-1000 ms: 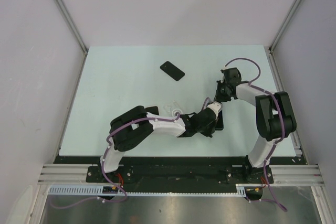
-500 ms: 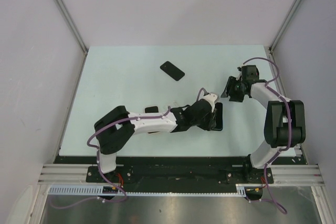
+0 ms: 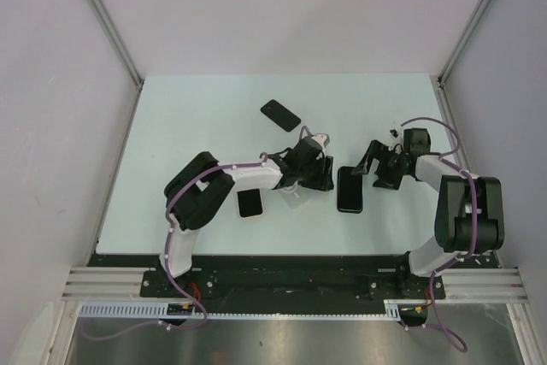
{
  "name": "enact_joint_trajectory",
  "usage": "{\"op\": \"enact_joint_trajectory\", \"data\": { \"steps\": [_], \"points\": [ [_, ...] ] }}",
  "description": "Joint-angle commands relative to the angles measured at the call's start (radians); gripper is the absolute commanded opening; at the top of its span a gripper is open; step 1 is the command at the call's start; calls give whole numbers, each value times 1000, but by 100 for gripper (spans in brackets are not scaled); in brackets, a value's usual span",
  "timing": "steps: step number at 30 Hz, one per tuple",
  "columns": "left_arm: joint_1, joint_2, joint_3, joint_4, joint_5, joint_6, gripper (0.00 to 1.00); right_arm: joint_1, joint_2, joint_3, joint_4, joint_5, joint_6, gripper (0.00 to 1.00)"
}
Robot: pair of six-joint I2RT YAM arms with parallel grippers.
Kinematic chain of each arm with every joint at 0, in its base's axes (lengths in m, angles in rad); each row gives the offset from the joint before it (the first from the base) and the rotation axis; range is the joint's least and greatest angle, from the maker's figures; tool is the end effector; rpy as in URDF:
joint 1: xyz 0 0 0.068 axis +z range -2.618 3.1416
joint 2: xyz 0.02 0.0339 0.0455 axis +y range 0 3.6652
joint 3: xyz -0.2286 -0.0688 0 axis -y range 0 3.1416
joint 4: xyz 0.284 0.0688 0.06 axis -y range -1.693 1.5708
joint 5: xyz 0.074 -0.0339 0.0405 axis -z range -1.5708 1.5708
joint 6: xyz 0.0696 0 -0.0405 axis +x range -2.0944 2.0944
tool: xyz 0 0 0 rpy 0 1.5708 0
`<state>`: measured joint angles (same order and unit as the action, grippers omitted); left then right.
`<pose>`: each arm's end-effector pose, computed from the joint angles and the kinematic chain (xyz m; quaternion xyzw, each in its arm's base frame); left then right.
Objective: Put the phone into the phone case
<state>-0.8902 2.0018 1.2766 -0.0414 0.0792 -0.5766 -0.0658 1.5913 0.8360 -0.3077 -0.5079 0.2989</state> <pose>0.2922 -0.3696 0.0783 0.1589 0.9058 -0.2888 0.2661 0.3396 0.0115 0.0732 0.1078 0.9328 0.2698 0.2132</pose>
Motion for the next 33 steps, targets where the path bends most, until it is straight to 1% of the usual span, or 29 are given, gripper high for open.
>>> {"op": "enact_joint_trajectory", "data": {
  "steps": [1,2,6,9,14,17,20,21,24,27,33],
  "points": [
    [8,48,78,28,102,-3,61,3,-73,-63,96,-38,31,100],
    [11,66,84,32,109,1,61,3,-76,-78,104,-40,34,100],
    [14,109,134,32,125,6,61,3,-112,-136,166,-99,71,93],
    [22,149,153,28,137,-11,61,3,-117,-169,217,-141,97,91],
    [28,196,182,-21,103,-43,58,6,-122,-189,231,-156,114,90],
    [28,216,184,-20,134,-61,55,12,-126,-204,236,-150,118,92],
    [28,229,181,-12,180,-84,44,12,-114,-228,280,-184,146,94],
    [30,230,175,-11,192,-91,37,12,-108,-232,291,-195,161,94],
    [33,224,153,-2,228,-106,27,11,-91,-235,355,-244,186,95],
    [39,212,130,3,249,-117,22,3,-87,-235,398,-300,218,95],
    [59,181,69,37,306,-160,18,-3,-65,-253,603,-435,356,96]
  ]
}}
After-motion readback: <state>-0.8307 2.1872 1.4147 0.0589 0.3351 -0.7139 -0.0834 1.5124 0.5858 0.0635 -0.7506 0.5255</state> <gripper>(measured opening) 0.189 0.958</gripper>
